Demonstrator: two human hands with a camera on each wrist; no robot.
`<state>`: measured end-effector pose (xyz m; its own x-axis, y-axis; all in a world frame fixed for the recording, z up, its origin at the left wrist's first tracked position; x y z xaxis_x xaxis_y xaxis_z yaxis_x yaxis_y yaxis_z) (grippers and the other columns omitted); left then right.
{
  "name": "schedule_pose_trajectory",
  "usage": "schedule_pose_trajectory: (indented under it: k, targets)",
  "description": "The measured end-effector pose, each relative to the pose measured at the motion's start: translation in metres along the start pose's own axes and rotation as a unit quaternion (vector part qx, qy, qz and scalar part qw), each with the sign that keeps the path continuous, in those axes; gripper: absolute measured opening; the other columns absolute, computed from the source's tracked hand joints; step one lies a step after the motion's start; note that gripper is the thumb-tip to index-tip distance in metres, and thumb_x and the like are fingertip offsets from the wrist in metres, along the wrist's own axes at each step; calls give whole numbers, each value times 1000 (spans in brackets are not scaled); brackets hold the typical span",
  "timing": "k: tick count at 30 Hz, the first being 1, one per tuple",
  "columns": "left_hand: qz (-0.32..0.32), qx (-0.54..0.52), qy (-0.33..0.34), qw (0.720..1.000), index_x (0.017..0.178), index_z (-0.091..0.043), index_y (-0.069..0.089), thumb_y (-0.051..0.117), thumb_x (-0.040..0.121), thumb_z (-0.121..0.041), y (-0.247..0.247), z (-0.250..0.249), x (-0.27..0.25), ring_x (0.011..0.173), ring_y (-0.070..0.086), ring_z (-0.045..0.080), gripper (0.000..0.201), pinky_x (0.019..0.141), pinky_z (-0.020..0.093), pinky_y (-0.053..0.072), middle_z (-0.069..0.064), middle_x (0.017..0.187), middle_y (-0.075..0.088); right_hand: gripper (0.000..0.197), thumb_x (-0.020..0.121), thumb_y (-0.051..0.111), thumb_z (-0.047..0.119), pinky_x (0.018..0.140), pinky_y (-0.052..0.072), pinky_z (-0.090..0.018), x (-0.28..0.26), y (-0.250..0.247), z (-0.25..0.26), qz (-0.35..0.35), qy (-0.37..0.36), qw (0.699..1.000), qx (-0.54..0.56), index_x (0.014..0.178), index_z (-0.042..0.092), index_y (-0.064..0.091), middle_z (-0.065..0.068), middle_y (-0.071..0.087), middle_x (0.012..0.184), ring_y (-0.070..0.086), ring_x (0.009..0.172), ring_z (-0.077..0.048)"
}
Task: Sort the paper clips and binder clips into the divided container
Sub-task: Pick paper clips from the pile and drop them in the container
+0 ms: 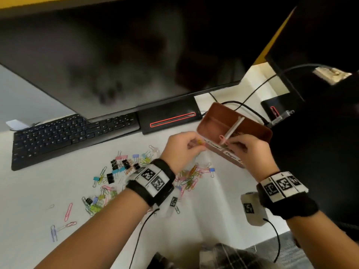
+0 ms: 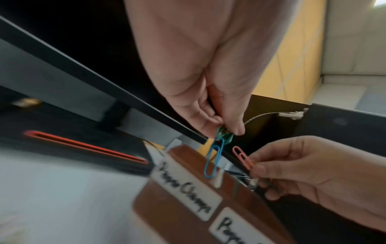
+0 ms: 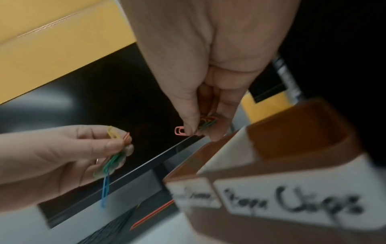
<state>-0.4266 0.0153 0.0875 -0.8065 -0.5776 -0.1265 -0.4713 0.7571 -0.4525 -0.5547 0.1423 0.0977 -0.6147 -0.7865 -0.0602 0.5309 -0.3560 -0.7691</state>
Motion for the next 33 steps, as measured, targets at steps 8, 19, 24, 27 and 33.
schedule_pose_trajectory:
  k: [8,19,24,27,33]
  targets:
    - [42,-28,-20,999,104,-8,67,71,79,-18,108,-53,64,82,62,6,28,74,8,44,4,102,70,28,93,51,22,96,50,-40,12,-25,-96,-13,190,981,42,119,21,60,-10,64,117,61,107,-28]
    - [-85,-13,-80,993,100,-24,62,63,85,-18,-7,33,9,77,59,4,17,71,19,50,-12,83,62,19,84,62,8,73,50,-20,-5,19,-24,30,-43,994,100,100,18,63,12,60,87,60,76,-2]
    - [-98,28,-209,973,101,-16,56,64,84,-14,-46,122,-49,77,61,19,19,61,20,47,4,86,61,33,87,57,11,85,51,-28,-8,113,1,212,-76,974,35,118,20,58,-1,63,112,61,93,-13]
    - [-71,107,-235,964,102,-11,60,64,84,-15,-48,151,-67,89,61,21,20,76,26,46,4,95,63,36,87,55,12,98,45,-32,-2,152,9,256,-85,963,-21,121,21,55,-1,57,123,56,108,-19]
    - [-45,173,-228,957,119,-14,55,69,79,-23,-36,171,-68,105,52,18,43,93,24,40,3,117,52,34,85,56,11,102,39,-36,22,206,36,298,-109,946,-68,118,21,58,-2,53,126,45,119,-22]
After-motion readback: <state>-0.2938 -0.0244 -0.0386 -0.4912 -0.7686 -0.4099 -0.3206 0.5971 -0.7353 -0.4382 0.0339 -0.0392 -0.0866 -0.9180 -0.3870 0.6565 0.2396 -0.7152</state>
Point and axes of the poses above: each hand's wrist, its own x-axis towards the middle knuckle, its own y-axis out of the palm, z = x × y, the point moved 10 cm from there along x, towards the middle knuckle
